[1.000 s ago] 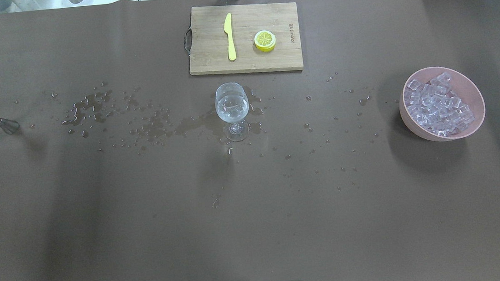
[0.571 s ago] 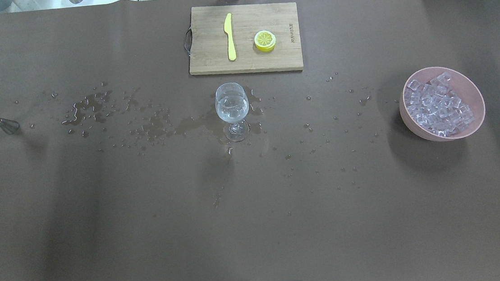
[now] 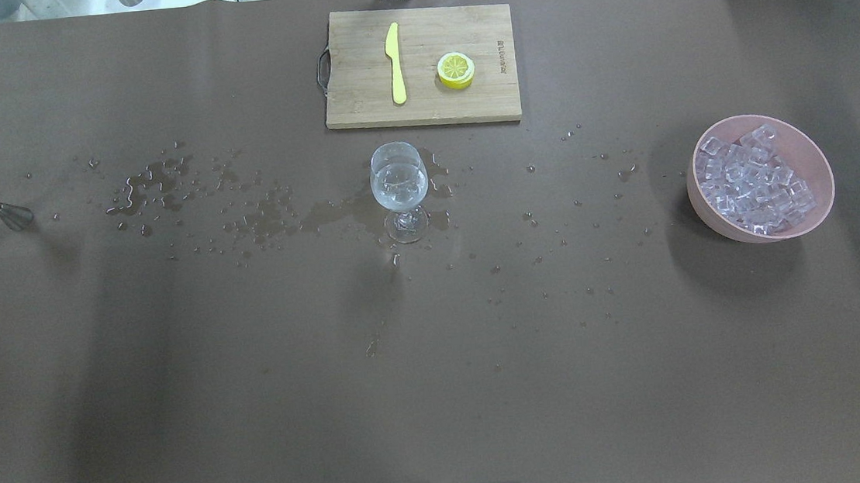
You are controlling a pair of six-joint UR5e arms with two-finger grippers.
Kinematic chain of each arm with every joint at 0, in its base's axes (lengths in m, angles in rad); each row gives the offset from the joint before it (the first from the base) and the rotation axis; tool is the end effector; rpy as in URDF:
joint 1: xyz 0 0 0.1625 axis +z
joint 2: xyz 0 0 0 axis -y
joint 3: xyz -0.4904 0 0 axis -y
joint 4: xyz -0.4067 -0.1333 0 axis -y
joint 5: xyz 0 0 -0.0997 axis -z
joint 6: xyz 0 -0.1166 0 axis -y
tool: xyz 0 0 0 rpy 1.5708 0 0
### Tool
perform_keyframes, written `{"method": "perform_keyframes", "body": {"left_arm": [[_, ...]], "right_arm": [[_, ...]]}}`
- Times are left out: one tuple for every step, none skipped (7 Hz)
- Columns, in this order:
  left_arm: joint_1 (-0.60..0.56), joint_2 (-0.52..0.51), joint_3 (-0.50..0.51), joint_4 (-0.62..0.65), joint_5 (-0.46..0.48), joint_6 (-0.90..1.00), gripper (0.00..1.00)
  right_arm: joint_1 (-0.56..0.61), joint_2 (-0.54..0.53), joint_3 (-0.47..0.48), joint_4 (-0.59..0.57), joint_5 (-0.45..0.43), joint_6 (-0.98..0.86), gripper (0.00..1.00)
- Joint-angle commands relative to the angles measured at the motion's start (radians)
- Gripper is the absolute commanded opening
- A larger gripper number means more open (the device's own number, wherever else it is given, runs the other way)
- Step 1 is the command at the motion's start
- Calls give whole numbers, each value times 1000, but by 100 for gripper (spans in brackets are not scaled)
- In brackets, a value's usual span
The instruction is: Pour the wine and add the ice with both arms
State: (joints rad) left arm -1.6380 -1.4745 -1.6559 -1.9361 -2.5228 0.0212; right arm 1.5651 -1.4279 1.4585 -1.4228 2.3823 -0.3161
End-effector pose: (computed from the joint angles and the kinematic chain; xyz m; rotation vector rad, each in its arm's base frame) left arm -0.0702 -0.4728 0.6840 0.3679 0.9258 0.1264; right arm 0.0454 -0.5890 0.6967 0.2935 -0.7782 -0.3756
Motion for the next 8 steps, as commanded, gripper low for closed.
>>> {"method": "perform_keyframes", "body": {"left_arm": [[4, 37, 18, -198, -13, -10, 98], [9, 40, 22, -220, -4, -39, 99], [10, 31, 30, -275, 1, -43, 99], [41, 36, 45, -326, -1, -55, 99], [50, 30, 51, -349, 1, -154, 97], [105, 25, 54, -404, 2, -188, 95], [125, 22, 68, -479, 74, -252, 97], [144, 20, 103, -611, 137, -405, 98]], "right_arm": [[0, 0, -1, 1, 9, 3, 100], [0, 0, -3, 1, 11, 3, 100], [0, 0, -4, 1, 24, 3, 100], [0, 0, -7, 1, 31, 3, 100], [0, 0, -9, 1, 31, 2, 100], [0, 0, -9, 1, 31, 2, 100], [-7, 0, -10, 1, 31, 2, 100], [-8, 0, -10, 1, 31, 2, 100]]}}
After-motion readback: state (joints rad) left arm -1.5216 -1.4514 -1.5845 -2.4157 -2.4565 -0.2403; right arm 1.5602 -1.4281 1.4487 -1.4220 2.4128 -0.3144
